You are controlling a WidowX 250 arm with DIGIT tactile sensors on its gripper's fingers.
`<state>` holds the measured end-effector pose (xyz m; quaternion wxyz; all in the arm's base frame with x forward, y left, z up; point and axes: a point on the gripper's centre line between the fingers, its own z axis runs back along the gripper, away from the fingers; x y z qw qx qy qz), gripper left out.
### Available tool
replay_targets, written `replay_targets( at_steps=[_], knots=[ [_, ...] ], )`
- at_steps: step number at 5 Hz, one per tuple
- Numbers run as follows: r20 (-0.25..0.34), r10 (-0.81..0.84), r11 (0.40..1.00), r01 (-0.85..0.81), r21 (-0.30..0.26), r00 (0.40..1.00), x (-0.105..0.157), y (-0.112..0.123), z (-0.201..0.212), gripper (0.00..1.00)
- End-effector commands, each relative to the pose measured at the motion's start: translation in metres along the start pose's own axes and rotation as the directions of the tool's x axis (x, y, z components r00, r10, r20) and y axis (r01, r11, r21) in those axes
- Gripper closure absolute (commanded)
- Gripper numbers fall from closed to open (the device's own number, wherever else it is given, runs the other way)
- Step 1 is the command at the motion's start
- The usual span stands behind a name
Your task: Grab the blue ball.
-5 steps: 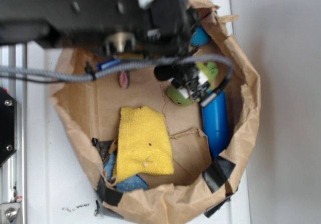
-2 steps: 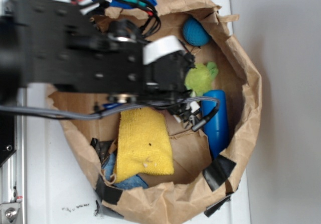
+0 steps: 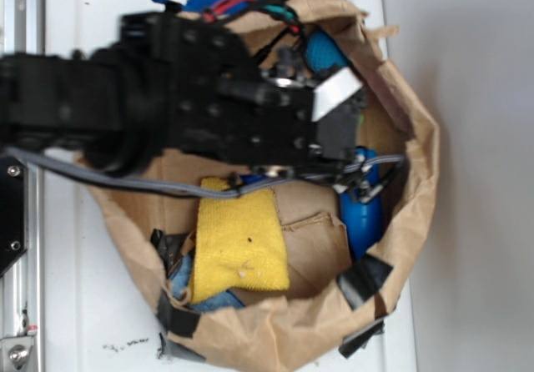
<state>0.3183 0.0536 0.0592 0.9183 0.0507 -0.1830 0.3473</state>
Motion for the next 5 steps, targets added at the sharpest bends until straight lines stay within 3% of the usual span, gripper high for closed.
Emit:
replay_targets(
  at_steps=[1,3,5],
  knots=[
    [0.06,-0.004,0.998,0.008,-0.066,0.998,0.012,0.007,0.024,0.0],
    [0.071,-0.006,0.998,0.01,-0.064,0.997,0.011,0.028,0.033,0.0],
    [0.087,0.169,0.985,-0.164,-0.056,0.982,0.015,0.037,0.019,0.0]
  ],
)
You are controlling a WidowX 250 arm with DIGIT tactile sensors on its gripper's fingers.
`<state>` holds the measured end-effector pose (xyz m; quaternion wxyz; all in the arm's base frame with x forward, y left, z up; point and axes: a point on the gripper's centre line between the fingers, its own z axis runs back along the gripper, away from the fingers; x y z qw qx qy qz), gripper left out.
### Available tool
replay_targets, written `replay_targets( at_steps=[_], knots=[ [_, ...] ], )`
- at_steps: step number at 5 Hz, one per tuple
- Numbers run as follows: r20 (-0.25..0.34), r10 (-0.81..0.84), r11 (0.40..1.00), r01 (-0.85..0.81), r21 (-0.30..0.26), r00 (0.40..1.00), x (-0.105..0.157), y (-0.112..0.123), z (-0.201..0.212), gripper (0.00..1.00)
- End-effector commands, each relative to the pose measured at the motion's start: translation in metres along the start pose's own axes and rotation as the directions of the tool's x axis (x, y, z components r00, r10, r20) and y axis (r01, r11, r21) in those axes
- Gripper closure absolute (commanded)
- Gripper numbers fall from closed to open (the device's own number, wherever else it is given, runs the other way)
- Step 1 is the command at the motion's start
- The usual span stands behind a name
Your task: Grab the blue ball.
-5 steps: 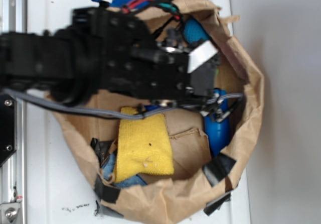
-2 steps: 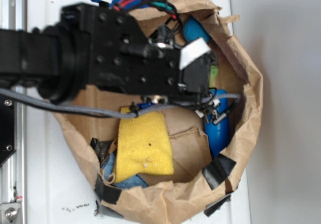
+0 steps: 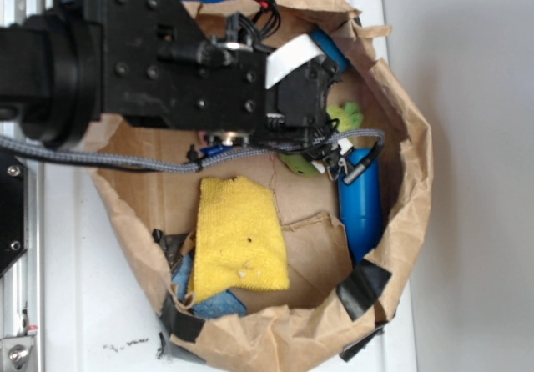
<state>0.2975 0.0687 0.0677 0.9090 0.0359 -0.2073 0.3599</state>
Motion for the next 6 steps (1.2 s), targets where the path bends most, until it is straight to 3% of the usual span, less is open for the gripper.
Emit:
replay_targets(
  at_steps=[1,6],
  knots=[
    [0.076,0.198,0.98,-0.196,-0.026,0.977,0.0173,0.0161,0.0006,0.0],
    [0.113,0.206,0.978,-0.207,-0.008,0.972,0.0144,0.0222,-0.0049,0.0]
  ],
)
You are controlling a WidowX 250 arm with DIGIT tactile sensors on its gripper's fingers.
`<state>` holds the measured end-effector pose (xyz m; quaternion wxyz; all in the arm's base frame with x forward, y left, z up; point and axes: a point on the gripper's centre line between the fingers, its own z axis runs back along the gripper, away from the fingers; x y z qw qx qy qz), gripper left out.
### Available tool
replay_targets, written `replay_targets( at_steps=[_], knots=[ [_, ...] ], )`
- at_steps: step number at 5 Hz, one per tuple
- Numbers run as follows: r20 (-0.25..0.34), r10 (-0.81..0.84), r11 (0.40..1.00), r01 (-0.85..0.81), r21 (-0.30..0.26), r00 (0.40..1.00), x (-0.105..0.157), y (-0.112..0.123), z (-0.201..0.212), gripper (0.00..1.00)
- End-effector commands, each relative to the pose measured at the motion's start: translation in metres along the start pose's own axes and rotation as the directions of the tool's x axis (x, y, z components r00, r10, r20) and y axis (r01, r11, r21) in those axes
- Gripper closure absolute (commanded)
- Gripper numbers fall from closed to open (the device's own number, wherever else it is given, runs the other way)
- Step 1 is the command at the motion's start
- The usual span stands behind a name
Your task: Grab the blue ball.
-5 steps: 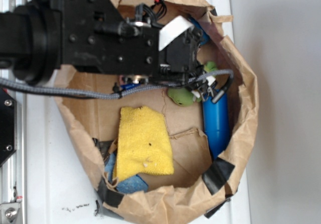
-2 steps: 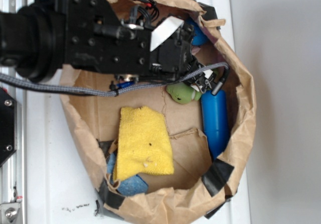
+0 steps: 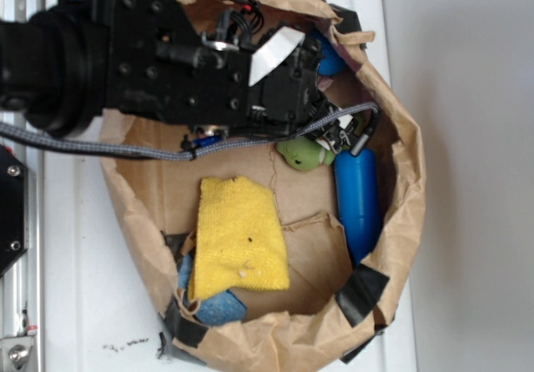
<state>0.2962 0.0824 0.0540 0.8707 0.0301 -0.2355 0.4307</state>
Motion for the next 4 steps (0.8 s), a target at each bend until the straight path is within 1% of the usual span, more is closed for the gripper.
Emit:
replay_targets(
  at_steps=[1,2,3,4],
  knots=[
    [0.094,0.079,0.997,-0.078,-0.01,0.992,0.0141,0.0079,0.0055,0.0],
    [0.115,0.126,0.991,-0.12,-0.058,0.985,0.0177,0.0066,0.0059,0.0],
    [0.126,0.143,0.988,-0.134,-0.072,0.982,0.0195,0.0053,0.0059,0.0],
    [0.148,0.121,0.992,-0.114,-0.054,0.982,0.0169,0.0041,0.0027,0.0]
  ],
)
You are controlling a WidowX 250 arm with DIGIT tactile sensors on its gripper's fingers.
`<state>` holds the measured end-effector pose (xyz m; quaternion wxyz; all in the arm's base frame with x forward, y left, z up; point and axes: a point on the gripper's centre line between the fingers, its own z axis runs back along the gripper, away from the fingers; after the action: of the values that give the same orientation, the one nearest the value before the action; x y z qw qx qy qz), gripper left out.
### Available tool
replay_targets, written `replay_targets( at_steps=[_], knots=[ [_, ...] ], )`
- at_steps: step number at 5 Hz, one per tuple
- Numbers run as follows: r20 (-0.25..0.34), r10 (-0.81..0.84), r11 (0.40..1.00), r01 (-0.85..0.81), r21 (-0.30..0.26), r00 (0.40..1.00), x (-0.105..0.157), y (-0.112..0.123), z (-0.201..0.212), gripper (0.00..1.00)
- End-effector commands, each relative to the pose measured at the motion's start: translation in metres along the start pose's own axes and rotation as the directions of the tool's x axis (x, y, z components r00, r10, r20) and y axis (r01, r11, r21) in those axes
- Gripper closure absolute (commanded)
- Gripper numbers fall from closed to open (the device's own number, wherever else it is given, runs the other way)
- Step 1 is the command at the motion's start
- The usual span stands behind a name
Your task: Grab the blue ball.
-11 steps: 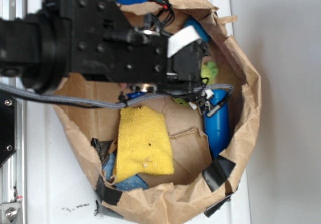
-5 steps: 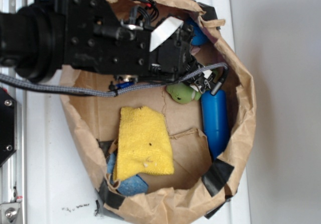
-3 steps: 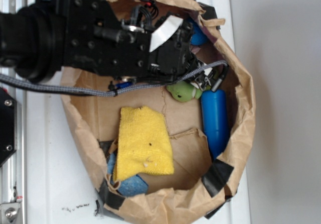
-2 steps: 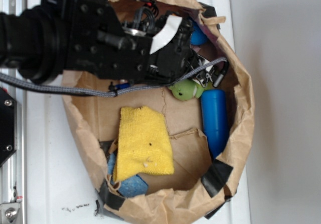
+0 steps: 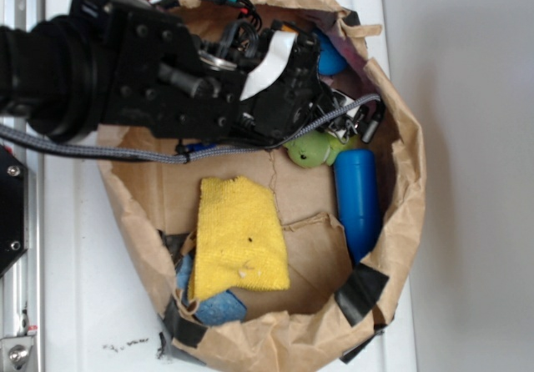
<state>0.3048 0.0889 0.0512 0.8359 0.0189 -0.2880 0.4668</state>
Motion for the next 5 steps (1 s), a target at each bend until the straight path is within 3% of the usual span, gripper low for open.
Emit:
replay_targets(
  at_steps=[1,3,5],
  knots=[
    [0.088,0.02,1.0,-0.02,-0.007,0.996,0.0084,0.0043,0.0055,0.0],
    [0.148,0.031,0.999,-0.027,-0.033,0.988,-0.0007,0.0075,0.004,0.0],
    [0.127,0.031,0.999,-0.03,-0.01,0.991,0.0033,0.0073,0.0004,0.0]
  ],
)
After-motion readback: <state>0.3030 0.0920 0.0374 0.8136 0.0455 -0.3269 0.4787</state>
